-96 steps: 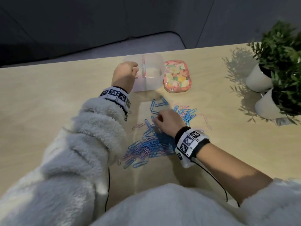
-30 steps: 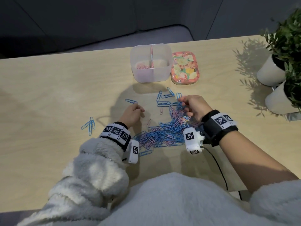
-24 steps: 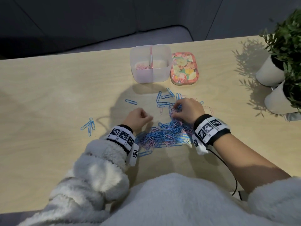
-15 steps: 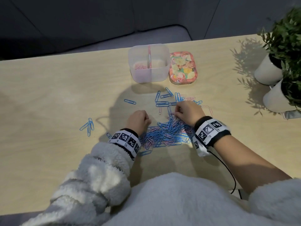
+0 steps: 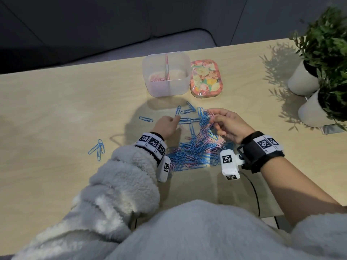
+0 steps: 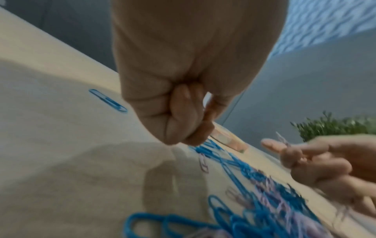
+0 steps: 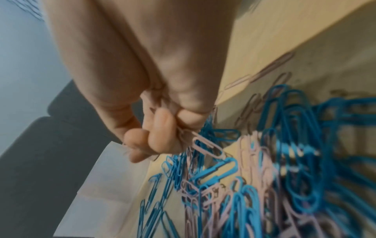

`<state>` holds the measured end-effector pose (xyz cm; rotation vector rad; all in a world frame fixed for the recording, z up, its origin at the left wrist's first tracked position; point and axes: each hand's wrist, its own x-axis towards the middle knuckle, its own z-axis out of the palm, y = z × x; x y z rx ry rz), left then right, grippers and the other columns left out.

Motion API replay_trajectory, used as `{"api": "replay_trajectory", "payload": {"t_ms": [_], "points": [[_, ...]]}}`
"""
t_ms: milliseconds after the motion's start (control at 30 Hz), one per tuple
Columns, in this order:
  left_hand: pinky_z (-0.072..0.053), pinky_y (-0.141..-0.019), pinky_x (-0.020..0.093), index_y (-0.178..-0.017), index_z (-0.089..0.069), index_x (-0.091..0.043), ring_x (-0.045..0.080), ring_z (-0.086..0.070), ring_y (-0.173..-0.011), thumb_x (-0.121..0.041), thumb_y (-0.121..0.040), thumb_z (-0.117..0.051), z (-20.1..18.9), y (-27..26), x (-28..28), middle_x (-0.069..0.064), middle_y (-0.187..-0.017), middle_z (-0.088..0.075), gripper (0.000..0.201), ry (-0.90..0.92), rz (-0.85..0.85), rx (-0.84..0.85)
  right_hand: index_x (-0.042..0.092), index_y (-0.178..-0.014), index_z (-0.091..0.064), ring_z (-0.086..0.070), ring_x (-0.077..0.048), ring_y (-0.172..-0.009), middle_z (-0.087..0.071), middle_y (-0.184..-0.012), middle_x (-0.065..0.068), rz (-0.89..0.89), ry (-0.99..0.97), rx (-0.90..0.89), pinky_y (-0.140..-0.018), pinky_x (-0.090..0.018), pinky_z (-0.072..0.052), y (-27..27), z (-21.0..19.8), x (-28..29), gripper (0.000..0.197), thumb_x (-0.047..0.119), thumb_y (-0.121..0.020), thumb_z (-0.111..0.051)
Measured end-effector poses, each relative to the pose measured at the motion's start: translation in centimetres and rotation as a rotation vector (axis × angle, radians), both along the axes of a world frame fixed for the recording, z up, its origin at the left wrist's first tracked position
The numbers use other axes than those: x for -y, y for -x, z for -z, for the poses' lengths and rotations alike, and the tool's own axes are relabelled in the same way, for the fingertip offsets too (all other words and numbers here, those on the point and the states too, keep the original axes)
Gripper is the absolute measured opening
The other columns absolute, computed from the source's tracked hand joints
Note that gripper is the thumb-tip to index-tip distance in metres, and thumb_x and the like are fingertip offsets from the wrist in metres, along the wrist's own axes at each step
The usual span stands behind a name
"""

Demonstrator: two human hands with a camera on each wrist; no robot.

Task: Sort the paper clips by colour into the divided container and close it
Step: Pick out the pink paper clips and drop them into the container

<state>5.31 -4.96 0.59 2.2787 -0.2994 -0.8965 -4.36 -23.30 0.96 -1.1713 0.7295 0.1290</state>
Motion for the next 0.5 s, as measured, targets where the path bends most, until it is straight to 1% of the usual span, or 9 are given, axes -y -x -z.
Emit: {"api": "replay_trajectory", "payload": {"t_ms": [33, 100, 167, 200, 267, 300, 333, 400, 500], "points": [[-0.033, -0.063, 0.032, -0.069, -0.044, -0.003, 0.025, -0.044, -0.066, -0.029, -0.098, -0.034, 0.0, 0.2, 0.2, 0.013, -0.066, -0.045, 0.04, -0.056, 0.066, 0.106, 0.007, -0.093, -0.06, -0.038, -0.006, -0.034, -0.048, -0.067, -0.007, 0.006, 0.01, -0.015, -0.031, -0.011, -0.022, -0.1, 0.3, 0.0, 0.031, -0.01, -0.086, -0.034], [-0.041, -0.074, 0.039, -0.082, -0.051, 0.003, 0.033, -0.055, -0.083, -0.02, -0.098, -0.04, 0.3, 0.6, 0.5, 0.017, -0.079, -0.053, 0.03, -0.135, 0.156, 0.265, 0.006, -0.079, -0.057, -0.037, -0.007, -0.033, -0.045, -0.066, -0.007, -0.031, 0.06, -0.06, -0.033, -0.011, -0.018, -0.3, 0.5, -0.2, 0.028, -0.002, -0.084, -0.031], [-0.043, -0.079, 0.045, -0.089, -0.052, 0.001, 0.038, -0.057, -0.094, -0.013, -0.094, -0.044, 0.5, 1.2, 0.9, 0.019, -0.09, -0.055, 0.016, -0.199, 0.219, 0.351, 0.01, -0.068, -0.055, -0.037, -0.006, -0.034, -0.046, -0.063, -0.005, -0.156, 0.24, -0.068, -0.033, -0.015, -0.02, -0.6, 0.5, -0.5, 0.023, 0.01, -0.088, -0.043], [-0.044, -0.079, 0.045, -0.092, -0.053, 0.0, 0.038, -0.057, -0.094, -0.015, -0.093, -0.045, 0.7, 1.5, 1.0, 0.019, -0.093, -0.057, 0.017, -0.213, 0.226, 0.366, 0.013, -0.066, -0.056, -0.039, -0.003, -0.036, -0.048, -0.061, -0.002, -0.273, 0.425, -0.034, -0.035, -0.016, -0.027, -0.7, 0.4, -0.6, 0.023, 0.014, -0.089, -0.051], [-0.045, -0.076, 0.04, -0.094, -0.054, -0.002, 0.035, -0.057, -0.091, -0.026, -0.091, -0.047, 1.1, 1.9, 0.9, 0.017, -0.095, -0.061, 0.024, -0.207, 0.186, 0.358, 0.014, -0.073, -0.063, -0.045, -0.002, -0.05, -0.05, -0.06, 0.007, -0.572, 0.851, 0.043, -0.053, -0.019, -0.037, -1.0, 0.3, -1.0, 0.011, 0.013, -0.084, -0.062], [-0.045, -0.074, 0.038, -0.093, -0.054, -0.004, 0.034, -0.058, -0.089, -0.029, -0.089, -0.049, 1.3, 1.9, 1.0, 0.016, -0.094, -0.063, 0.025, -0.201, 0.162, 0.361, 0.015, -0.081, -0.067, -0.048, -0.007, -0.059, -0.054, -0.065, 0.007, -0.716, 1.009, 0.049, -0.062, -0.022, -0.037, -1.2, 0.2, -1.3, 0.005, 0.013, -0.082, -0.062], [-0.044, -0.072, 0.036, -0.092, -0.055, -0.006, 0.033, -0.058, -0.088, -0.03, -0.087, -0.051, 1.5, 1.9, 1.0, 0.015, -0.094, -0.063, 0.025, -0.209, 0.163, 0.377, 0.015, -0.088, -0.069, -0.051, -0.012, -0.068, -0.059, -0.074, 0.004, -0.824, 1.136, 0.039, -0.068, -0.024, -0.039, -1.3, 0.2, -1.6, 0.009, 0.014, -0.082, -0.062], [-0.042, -0.069, 0.034, -0.093, -0.056, -0.006, 0.033, -0.059, -0.09, -0.028, -0.088, -0.052, 1.6, 1.9, 1.0, 0.015, -0.096, -0.064, 0.023, -0.25, 0.203, 0.397, 0.015, -0.093, -0.071, -0.06, -0.02, -0.083, -0.068, -0.09, -0.003, -0.947, 1.258, 0.016, -0.076, -0.03, -0.045, -1.5, 0.5, -2.1, 0.014, 0.017, -0.083, -0.062], [-0.044, -0.072, 0.036, -0.093, -0.057, -0.004, 0.033, -0.059, -0.093, -0.025, -0.09, -0.051, 1.5, 1.6, 0.5, 0.017, -0.099, -0.065, 0.022, -0.277, 0.254, 0.358, 0.013, -0.091, -0.071, -0.063, -0.025, -0.092, -0.069, -0.095, -0.006, -1.032, 1.323, 0.007, -0.077, -0.034, -0.048, -1.5, 0.6, -2.7, 0.013, 0.019, -0.082, -0.064]]}}
